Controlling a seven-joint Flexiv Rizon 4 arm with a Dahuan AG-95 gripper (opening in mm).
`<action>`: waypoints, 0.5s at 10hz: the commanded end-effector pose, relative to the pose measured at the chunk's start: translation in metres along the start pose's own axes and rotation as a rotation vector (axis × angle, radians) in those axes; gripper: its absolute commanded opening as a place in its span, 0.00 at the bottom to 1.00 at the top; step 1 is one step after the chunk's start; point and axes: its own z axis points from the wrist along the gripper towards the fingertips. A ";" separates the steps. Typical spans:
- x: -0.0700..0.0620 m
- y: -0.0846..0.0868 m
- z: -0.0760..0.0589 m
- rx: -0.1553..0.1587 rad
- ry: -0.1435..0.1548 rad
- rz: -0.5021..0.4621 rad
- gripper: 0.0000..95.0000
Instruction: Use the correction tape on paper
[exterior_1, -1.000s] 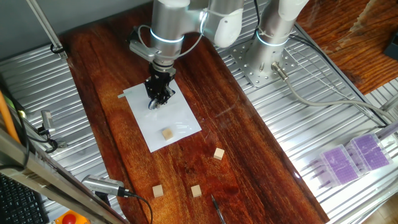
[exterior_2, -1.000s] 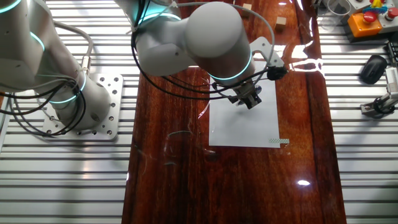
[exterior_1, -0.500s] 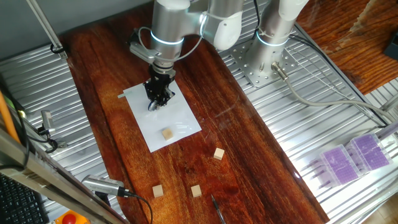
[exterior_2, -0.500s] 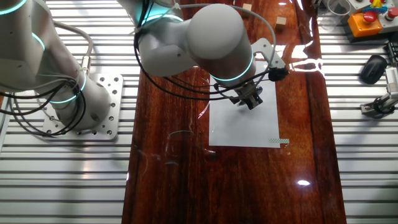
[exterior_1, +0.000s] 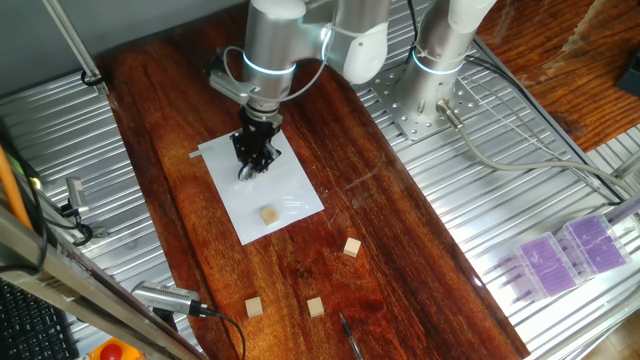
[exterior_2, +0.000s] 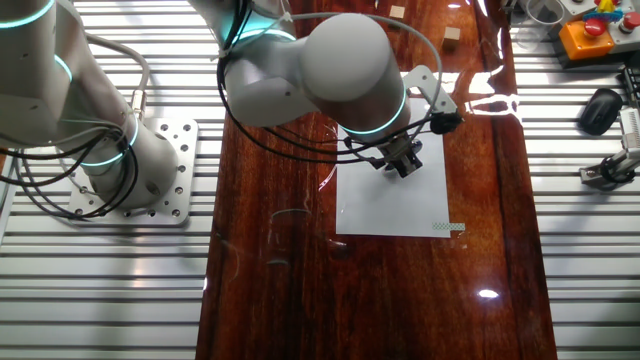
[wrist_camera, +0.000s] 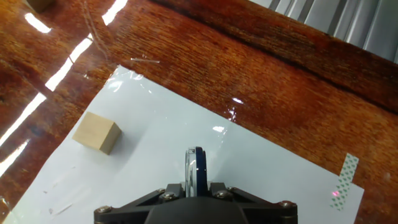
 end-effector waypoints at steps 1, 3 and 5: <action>-0.003 0.001 0.006 0.010 -0.011 0.003 0.00; -0.007 0.003 0.012 0.014 -0.017 0.007 0.00; -0.011 0.005 0.017 0.019 -0.024 0.012 0.00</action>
